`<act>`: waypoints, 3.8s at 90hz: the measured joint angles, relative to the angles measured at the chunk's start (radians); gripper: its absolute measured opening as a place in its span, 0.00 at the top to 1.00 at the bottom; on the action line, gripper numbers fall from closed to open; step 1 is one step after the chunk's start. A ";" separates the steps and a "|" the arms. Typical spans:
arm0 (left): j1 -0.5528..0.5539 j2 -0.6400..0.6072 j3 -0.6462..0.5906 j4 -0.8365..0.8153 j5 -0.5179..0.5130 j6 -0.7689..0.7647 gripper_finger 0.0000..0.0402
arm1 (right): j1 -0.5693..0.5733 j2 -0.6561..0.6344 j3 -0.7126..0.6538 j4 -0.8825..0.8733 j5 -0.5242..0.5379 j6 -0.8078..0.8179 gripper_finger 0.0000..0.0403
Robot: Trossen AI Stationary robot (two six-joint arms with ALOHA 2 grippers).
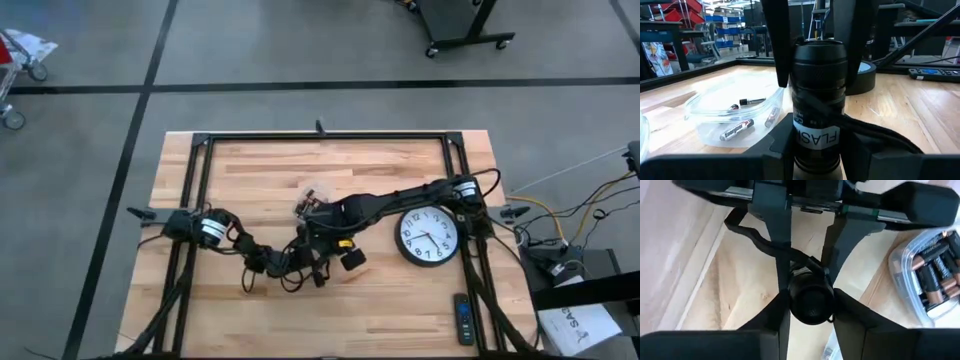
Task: Insert battery
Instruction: Close the black flashlight cover
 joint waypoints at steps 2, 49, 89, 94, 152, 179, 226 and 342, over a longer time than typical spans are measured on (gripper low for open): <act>0.000 0.000 0.000 0.000 0.000 0.000 0.77 | 0.000 0.000 0.000 0.001 0.000 0.019 0.76; -0.001 0.000 -0.002 0.002 -0.020 -0.005 0.77 | 0.003 0.002 -0.005 -0.017 -0.015 0.580 0.89; 0.000 0.000 0.001 -0.004 0.002 0.000 0.77 | 0.004 -0.010 0.021 -0.089 0.113 0.222 0.66; 0.000 -0.001 0.001 -0.005 0.001 0.000 0.77 | 0.002 -0.010 0.031 -0.092 0.109 0.243 0.62; 0.000 -0.001 0.001 -0.006 -0.001 -0.004 0.77 | -0.005 -0.002 0.053 -0.092 0.000 0.726 0.39; 0.000 -0.001 0.001 -0.006 -0.007 -0.005 0.77 | -0.004 0.025 0.053 -0.058 -0.008 0.798 0.49; 0.000 -0.001 0.000 -0.006 -0.006 -0.005 0.77 | -0.006 0.025 0.056 -0.039 -0.034 0.815 0.58; -0.001 0.000 0.000 -0.006 -0.015 -0.005 0.77 | -0.005 0.047 0.057 -0.016 -0.013 0.435 0.78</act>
